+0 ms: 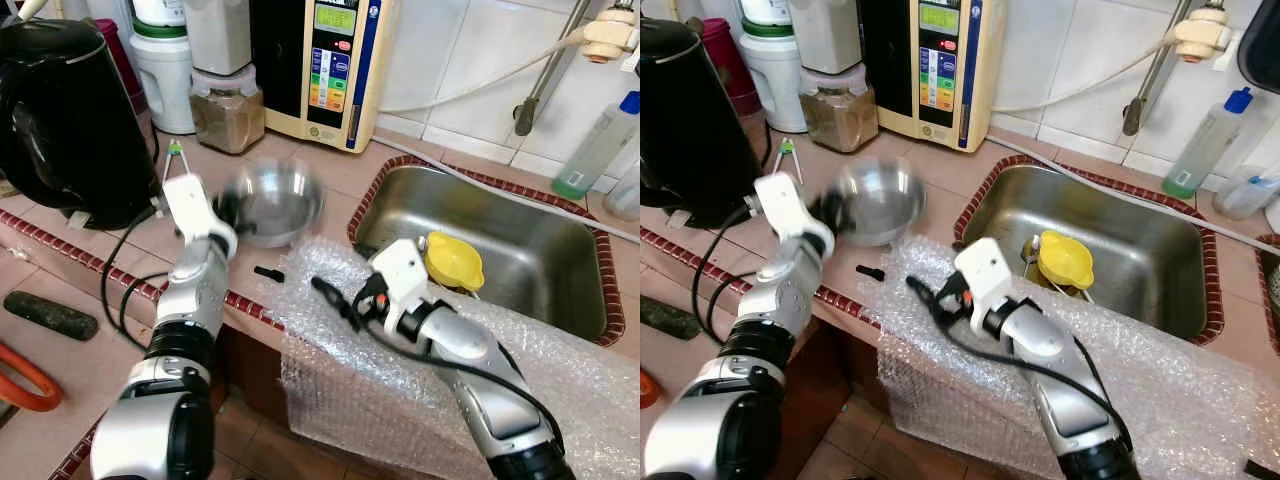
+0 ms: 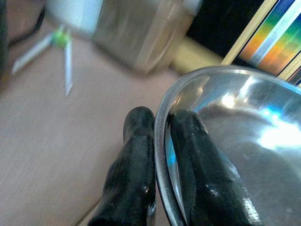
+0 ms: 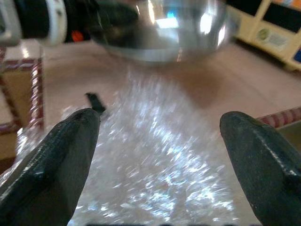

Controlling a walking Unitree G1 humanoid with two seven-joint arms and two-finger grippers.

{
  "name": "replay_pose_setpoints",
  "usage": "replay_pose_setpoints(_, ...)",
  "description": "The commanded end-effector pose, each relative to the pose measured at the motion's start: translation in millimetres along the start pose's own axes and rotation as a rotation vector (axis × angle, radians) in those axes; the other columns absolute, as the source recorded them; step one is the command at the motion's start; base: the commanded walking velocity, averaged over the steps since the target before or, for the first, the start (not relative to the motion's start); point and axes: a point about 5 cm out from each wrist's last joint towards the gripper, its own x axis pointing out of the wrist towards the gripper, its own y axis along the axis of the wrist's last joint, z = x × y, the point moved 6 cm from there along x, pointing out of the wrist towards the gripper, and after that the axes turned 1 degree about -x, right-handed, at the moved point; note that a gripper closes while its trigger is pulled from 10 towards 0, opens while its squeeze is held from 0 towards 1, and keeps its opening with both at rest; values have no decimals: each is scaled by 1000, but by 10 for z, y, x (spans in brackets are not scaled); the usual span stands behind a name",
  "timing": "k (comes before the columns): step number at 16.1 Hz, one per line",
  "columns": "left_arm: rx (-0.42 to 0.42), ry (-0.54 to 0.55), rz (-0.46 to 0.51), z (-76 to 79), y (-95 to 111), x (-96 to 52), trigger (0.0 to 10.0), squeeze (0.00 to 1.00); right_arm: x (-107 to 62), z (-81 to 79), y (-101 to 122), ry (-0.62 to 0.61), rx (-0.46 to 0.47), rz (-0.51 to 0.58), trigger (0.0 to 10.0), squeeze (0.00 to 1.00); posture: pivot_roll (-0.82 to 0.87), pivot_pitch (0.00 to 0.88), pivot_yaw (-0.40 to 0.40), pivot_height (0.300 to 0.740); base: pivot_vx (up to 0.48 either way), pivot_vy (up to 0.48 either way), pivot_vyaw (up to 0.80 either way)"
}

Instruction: Kitchen organization

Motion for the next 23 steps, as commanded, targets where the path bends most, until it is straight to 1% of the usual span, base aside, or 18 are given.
replay_pose_setpoints(1,-13,-26,68,59,140,-5,0,0,-2,128,23,-53,5,11,10000,0,11,2,-62,740,0,0,0)
replay_pose_setpoints(2,-22,-44,131,101,258,-19,0,0,14,199,53,-86,13,24,10000,0,13,0,-65,740,0,0,0)
replay_pose_setpoints(3,-30,-67,167,150,336,-26,0,0,20,249,77,-109,11,34,10000,0,15,0,-65,740,0,0,0)
replay_pose_setpoints(4,-23,-120,202,258,409,-41,0,0,23,340,144,-158,15,67,10000,0,16,0,-66,740,0,0,0)
replay_pose_setpoints(5,-8,-165,221,347,437,-61,0,0,20,419,216,-202,39,104,10000,0,17,0,-66,740,0,0,0)
replay_pose_setpoints(7,48,-292,239,644,394,-157,0,0,-8,622,484,-299,164,241,10000,0,16,0,-64,740,0,0,0)
replay_pose_setpoints(8,78,-328,239,747,351,-196,0,0,-18,676,553,-319,214,279,10000,0,16,0,-64,740,0,0,0)
replay_pose_setpoints(11,101,-400,225,958,227,-281,0,0,-19,706,628,-328,285,326,10000,0,12,0,-62,740,0,0,0)
replay_pose_setpoints(12,99,-401,223,973,215,-286,0,0,-23,700,632,-322,303,330,10000,0,9,2,-62,740,0,0,0)
replay_pose_setpoints(13,107,-419,226,1022,214,-301,0,0,-31,705,611,-324,306,321,10000,0,8,2,-62,740,0,0,0)
replay_pose_setpoints(14,114,-421,223,1030,206,-305,0,0,-33,702,614,-317,315,324,10000,0,10,3,-61,740,0,0,0)
replay_pose_setpoints(16,113,-386,213,973,190,-283,0,0,-37,682,580,-291,287,297,10000,0,7,3,-60,740,0,0,0)
replay_pose_setpoints(17,106,-360,225,924,228,-266,0,0,-56,709,518,-299,253,265,10000,0,9,4,-59,740,0,0,0)
replay_pose_setpoints(18,105,-294,257,796,330,-223,0,0,-113,827,346,-359,188,180,10000,0,10,5,-59,740,0,0,0)
replay_pose_setpoints(19,114,-268,271,742,367,-209,0,0,-132,852,334,-370,191,180,10000,0,9,5,-59,740,0,0,0)
replay_pose_setpoints(20,127,-228,275,645,395,-187,0,0,-200,923,337,-417,192,193,10000,0,7,5,-57,740,0,0,0)
replay_pose_setpoints(22,149,-204,270,583,382,-180,0,0,-254,965,391,-445,189,224,10000,0,4,7,-55,740,0,0,0)
replay_pose_setpoints(23,150,-204,268,580,378,-180,0,0,-264,972,405,-449,184,230,10000,0,4,7,-55,740,0,0,0)
